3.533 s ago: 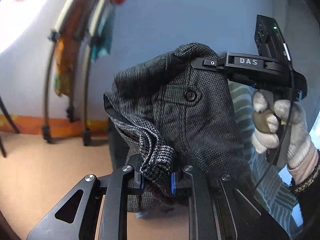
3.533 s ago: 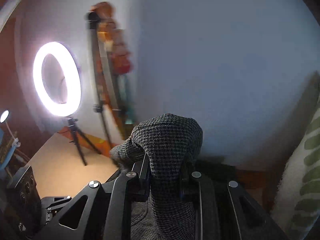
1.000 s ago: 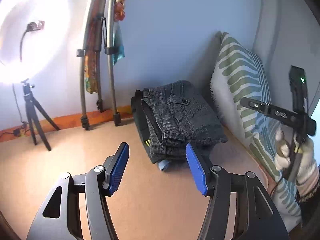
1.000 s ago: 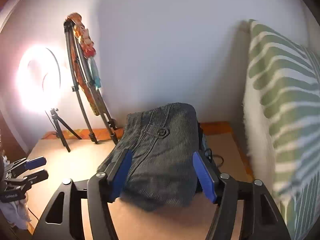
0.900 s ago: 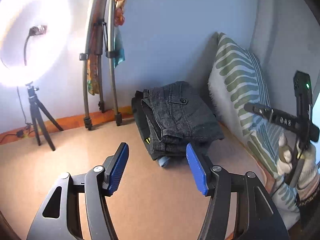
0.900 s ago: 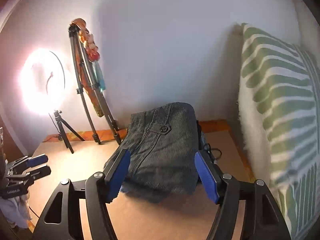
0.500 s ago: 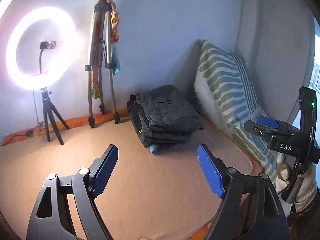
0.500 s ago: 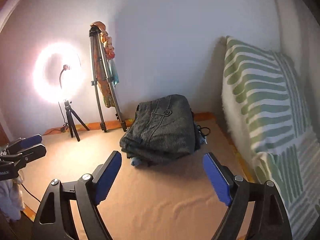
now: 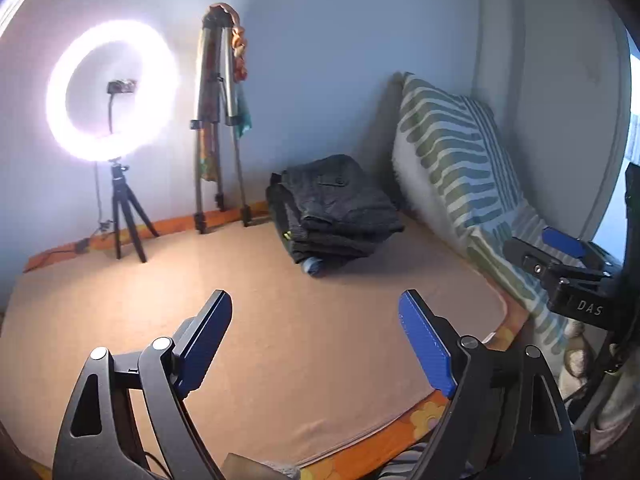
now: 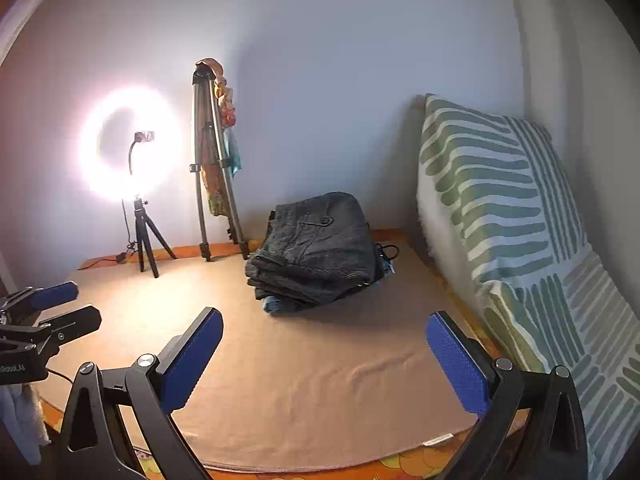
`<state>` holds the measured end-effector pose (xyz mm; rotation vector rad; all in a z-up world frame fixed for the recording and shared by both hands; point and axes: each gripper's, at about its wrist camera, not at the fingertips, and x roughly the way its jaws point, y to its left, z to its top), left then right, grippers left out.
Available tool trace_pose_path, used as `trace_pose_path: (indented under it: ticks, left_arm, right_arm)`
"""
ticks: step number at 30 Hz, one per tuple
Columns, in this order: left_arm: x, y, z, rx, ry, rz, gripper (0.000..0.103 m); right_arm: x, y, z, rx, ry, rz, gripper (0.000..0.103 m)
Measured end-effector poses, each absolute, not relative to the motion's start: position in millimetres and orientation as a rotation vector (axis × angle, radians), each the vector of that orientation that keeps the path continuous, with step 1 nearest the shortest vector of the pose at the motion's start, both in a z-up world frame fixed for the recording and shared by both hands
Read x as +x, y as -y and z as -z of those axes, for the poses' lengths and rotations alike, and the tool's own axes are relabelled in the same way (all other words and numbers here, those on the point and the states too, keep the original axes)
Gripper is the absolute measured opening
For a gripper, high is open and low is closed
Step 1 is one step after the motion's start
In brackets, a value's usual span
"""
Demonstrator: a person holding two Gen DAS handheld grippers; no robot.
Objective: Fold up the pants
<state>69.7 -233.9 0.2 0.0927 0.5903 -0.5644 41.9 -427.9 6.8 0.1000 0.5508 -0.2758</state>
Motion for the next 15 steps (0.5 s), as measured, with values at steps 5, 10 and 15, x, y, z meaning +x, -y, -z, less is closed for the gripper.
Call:
trace_pose_path:
  ticks: [5,10,15]
  left_arm:
    - [62,231,-4,0.089,-0.565,0.548,0.101]
    - [58,231,-6,0.092,-0.548,0.541,0.102]
    - [58,232,-7,0.091,-0.565,0.532,0.102]
  right_arm:
    - [39,426,-4,0.118,-0.559,0.273,0.103]
    - [38,425,-4,0.113,-0.554,0.280,0.103]
    - [37,426,-4,0.116,-0.547,0.278,0.103]
